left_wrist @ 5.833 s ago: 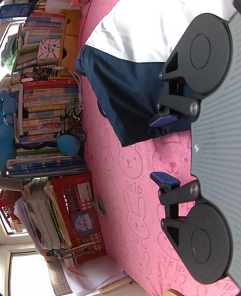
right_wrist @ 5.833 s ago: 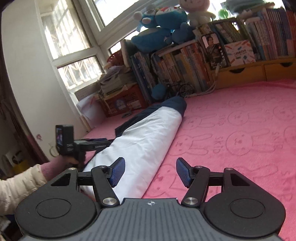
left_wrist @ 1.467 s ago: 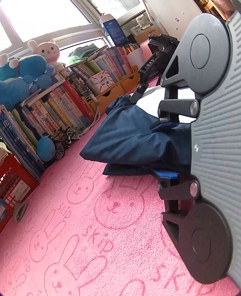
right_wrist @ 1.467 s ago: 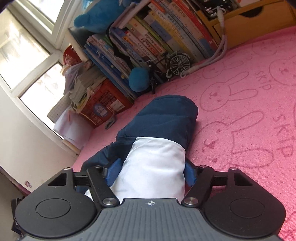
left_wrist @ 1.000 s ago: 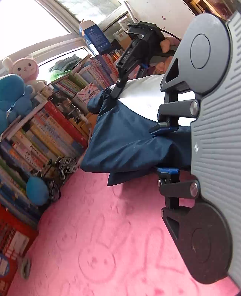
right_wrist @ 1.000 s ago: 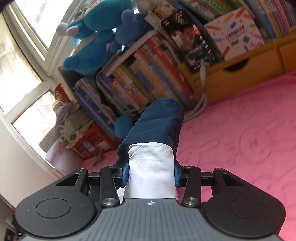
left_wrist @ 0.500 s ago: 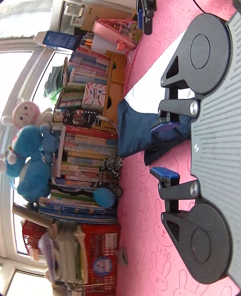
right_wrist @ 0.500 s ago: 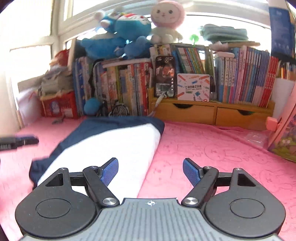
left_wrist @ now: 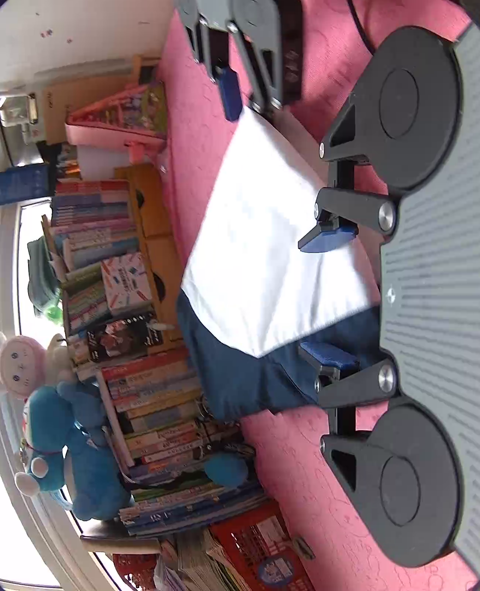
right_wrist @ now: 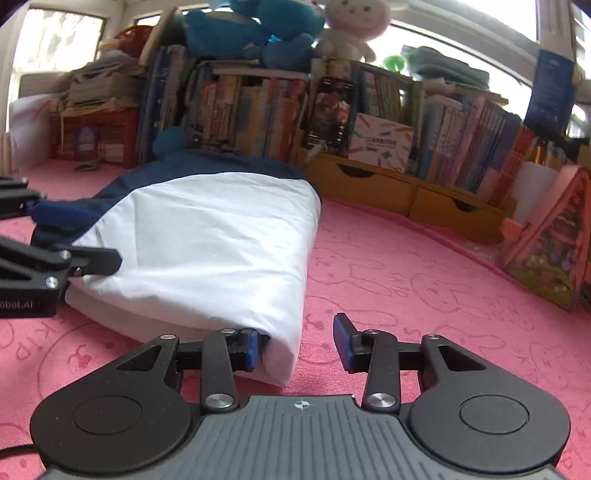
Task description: Fold clothes
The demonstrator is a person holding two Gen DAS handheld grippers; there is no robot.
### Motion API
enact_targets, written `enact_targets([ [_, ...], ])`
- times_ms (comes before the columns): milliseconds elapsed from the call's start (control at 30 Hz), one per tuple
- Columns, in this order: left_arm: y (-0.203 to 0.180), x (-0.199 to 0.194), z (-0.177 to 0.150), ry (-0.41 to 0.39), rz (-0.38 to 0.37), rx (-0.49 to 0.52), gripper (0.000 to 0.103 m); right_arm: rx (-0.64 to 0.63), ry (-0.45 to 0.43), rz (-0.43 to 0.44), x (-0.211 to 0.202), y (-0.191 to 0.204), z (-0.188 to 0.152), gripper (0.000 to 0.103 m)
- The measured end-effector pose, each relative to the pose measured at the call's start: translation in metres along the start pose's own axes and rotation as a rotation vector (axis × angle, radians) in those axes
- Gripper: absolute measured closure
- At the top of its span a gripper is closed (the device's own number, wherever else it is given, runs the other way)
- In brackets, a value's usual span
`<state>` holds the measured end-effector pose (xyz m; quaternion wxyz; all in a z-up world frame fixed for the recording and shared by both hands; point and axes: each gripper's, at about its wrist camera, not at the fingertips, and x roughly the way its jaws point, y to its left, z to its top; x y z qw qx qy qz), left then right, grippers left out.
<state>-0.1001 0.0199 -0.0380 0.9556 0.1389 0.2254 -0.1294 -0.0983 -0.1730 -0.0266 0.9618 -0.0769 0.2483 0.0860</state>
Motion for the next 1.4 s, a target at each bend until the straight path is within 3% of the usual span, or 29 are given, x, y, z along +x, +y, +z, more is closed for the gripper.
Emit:
enact_targets([
  [67,0.014,-0.001,-0.009,0.041,-0.004,-0.035,0.057,0.072,0.015,0.024,0.002,-0.014,-0.004,0.063],
  [133,0.019,-0.006,-0.017,0.070,0.009,-0.018,0.057,0.106,0.021,0.040,0.002,-0.019,-0.006,0.063],
  [300,0.005,-0.013,0.009,0.003,0.008,-0.013,0.059,0.153,0.035,0.069,0.002,-0.022,-0.007,0.064],
  [367,-0.001,-0.016,0.020,-0.026,0.007,-0.012,0.052,0.168,0.051,0.083,0.004,-0.022,-0.007,0.065],
  [500,-0.017,-0.013,0.040,-0.075,0.011,0.000,0.049,0.179,0.064,0.097,0.004,-0.020,-0.010,0.068],
  [700,-0.034,0.045,0.036,0.060,0.055,-0.036,0.048,0.173,0.042,0.076,-0.001,-0.019,-0.013,0.069],
  [833,-0.019,0.038,0.008,0.098,0.083,-0.003,0.047,0.180,0.047,0.083,0.000,-0.021,-0.014,0.069],
  [933,0.001,0.024,-0.003,0.121,0.087,-0.032,0.047,0.184,0.051,0.093,0.001,-0.023,-0.014,0.069],
  [1033,0.012,0.012,-0.011,0.129,0.146,-0.032,0.033,0.184,0.054,0.097,0.002,-0.023,-0.014,0.069],
  [1167,0.025,-0.005,-0.012,0.172,0.183,-0.058,0.032,0.177,0.056,0.095,0.003,-0.022,-0.014,0.068],
  [1300,0.001,-0.031,-0.007,0.078,0.226,0.144,0.035,0.193,0.051,0.137,0.004,-0.024,-0.015,0.081],
  [1400,-0.029,-0.044,-0.004,-0.011,0.138,0.277,0.030,0.242,0.042,0.160,0.004,-0.029,-0.014,0.083],
])
